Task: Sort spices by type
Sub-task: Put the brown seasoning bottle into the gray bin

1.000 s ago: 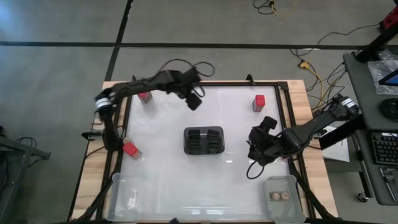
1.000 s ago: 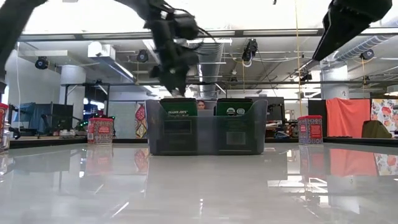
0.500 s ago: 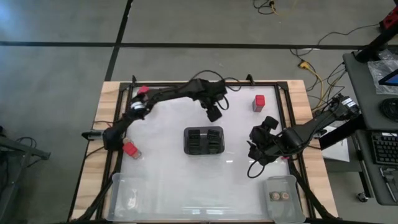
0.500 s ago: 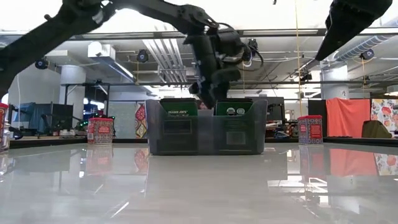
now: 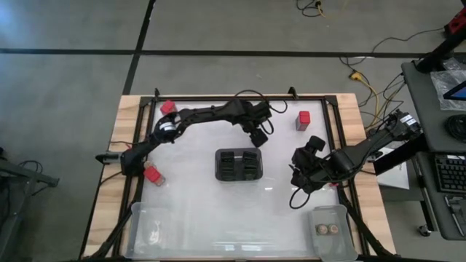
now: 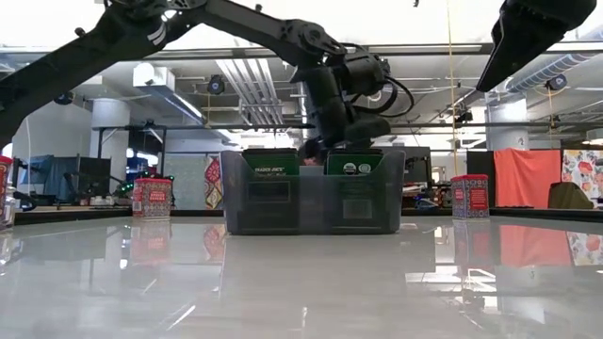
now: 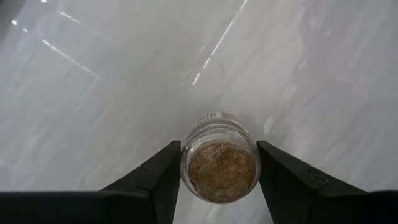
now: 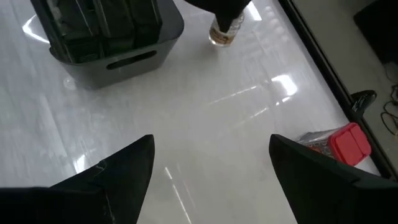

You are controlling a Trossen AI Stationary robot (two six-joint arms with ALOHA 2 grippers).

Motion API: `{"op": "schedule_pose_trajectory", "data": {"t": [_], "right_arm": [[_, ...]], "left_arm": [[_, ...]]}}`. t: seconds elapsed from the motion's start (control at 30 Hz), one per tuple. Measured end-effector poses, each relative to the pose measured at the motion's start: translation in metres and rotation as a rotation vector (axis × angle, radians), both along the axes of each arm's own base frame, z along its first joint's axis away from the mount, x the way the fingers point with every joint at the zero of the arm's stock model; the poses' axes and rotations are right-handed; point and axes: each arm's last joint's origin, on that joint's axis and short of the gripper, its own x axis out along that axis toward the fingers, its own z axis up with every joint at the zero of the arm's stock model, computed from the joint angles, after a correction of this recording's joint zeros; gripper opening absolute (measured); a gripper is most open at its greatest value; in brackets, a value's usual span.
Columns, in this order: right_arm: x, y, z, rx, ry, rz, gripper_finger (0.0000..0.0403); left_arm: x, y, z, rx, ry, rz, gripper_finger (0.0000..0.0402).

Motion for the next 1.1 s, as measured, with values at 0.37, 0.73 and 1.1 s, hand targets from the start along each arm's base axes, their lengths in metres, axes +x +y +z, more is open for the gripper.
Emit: {"op": "schedule_pose_trajectory", "data": {"t": [0.37,0.73,1.1], "right_arm": [[0.005,0.001,0.001,-0.026,0.005,0.08,0.0325],[0.011,-0.008,0.002,-0.037,0.013,0.086,0.0328],[0.043,-0.028,-0.003,-0.051,0.075,0.32,0.0327]], "left_arm": [[0.006,-0.007,0.001,0.01,-0.04,-0.017,0.0183],[0.009,-0.011,0.002,0.025,-0.057,-0.048,0.0241],[-0.03,-0.021,0.076,0.163,-0.003,-0.109,0.0247]]}}
